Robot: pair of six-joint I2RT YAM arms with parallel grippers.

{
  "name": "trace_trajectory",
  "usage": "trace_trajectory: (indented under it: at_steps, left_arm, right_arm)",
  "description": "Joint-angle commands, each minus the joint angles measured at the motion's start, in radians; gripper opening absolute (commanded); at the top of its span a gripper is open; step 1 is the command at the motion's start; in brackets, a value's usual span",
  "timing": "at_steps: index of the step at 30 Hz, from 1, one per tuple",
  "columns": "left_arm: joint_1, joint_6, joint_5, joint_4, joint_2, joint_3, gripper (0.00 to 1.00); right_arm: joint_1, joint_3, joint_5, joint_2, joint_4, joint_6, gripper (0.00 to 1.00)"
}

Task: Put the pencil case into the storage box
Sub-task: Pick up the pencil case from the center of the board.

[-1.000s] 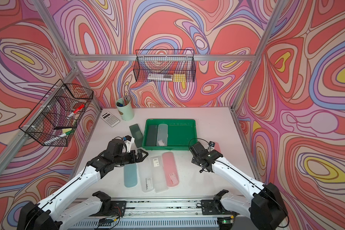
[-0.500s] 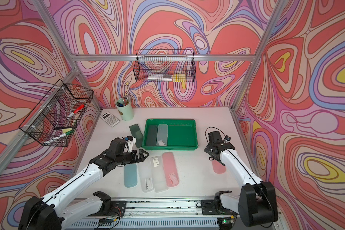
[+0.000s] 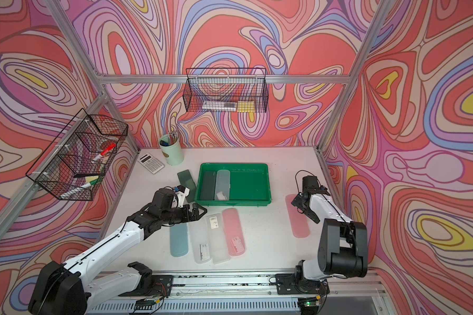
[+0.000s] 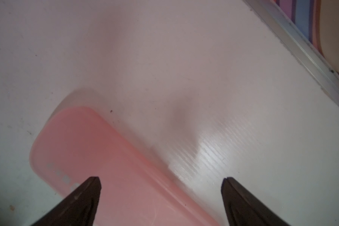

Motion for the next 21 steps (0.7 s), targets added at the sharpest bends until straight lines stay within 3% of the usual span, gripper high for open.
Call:
trace_trajectory:
  at_steps: [1, 10, 21]
  left_arm:
    - [-0.004, -0.003, 0.014, 0.024, -0.024, 0.013, 0.99]
    - [-0.005, -0.013, 0.024, 0.027, -0.023, 0.017, 0.99]
    - [-0.005, -0.018, 0.02, 0.03, -0.03, 0.004, 0.99]
  right_arm:
    - [-0.044, -0.021, -0.06, 0.017, 0.061, -0.034, 0.98]
    - [-0.061, -0.104, -0.212, 0.051, 0.171, 0.023, 0.96]
    - [-0.053, -0.241, -0.403, -0.055, 0.25, 0.098, 0.92]
